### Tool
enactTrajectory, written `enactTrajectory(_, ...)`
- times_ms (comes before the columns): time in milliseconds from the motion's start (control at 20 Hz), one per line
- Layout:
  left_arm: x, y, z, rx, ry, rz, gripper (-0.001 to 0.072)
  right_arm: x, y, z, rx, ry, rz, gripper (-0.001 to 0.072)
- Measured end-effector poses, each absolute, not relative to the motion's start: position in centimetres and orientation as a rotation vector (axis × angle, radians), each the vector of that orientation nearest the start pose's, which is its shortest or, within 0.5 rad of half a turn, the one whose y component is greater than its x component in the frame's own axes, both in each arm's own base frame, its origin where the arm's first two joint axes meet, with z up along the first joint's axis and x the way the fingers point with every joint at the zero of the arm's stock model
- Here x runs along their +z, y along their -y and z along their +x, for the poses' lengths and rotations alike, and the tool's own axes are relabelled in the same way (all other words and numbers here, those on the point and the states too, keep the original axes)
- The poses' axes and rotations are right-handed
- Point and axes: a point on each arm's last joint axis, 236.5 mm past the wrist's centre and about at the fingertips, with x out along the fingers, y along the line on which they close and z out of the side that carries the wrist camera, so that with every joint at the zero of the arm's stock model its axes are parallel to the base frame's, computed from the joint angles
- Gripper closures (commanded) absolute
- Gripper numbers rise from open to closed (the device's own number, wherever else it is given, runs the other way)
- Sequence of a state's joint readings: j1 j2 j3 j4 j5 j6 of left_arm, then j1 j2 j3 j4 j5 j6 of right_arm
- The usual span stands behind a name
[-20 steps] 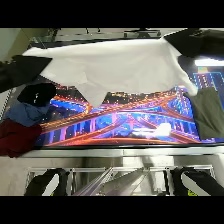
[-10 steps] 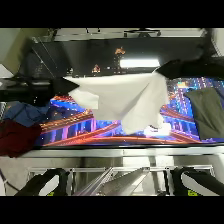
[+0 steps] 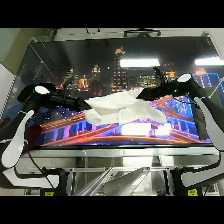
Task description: Fold the shirts.
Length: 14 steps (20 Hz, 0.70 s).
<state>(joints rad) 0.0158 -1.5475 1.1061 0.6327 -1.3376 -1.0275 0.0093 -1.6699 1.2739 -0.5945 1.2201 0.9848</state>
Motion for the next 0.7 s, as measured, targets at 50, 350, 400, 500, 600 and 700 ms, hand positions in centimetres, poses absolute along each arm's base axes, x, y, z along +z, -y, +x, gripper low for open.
enactTrajectory(50, -2.1, 18.1, 35.5, -0.856, -1.407, -0.56, -0.001, -1.7, -18.5, 42.0, 0.823, -1.238, 0.526, 0.0308)
enactTrajectory(350, 0.6, 16.8, 37.1, -0.927, -1.436, -0.507, -0.0008, 4.0, -12.7, 40.3, 0.798, -1.191, 0.521, 0.0373)
enactTrajectory(400, 0.8, 16.2, 36.8, -0.918, -1.453, -0.485, -0.0008, 4.3, -11.4, 39.3, 0.766, -1.201, 0.512, 0.0368)
enactTrajectory(500, 0.5, 15.5, 35.6, -0.892, -1.499, -0.461, -0.0008, 4.1, -10.1, 37.2, 0.719, -1.22, 0.512, 0.0256)
enactTrajectory(600, -0.6, 15.0, 33.8, -0.861, -1.55, -0.458, -0.0008, 2.5, -9.7, 35.6, 0.668, -1.239, 0.523, 0.0254)
enactTrajectory(700, -2.2, 14.8, 32.2, -0.82, -1.582, -0.474, -0.0007, 0.1, -9.8, 34.6, 0.628, -1.262, 0.529, 0.0255)
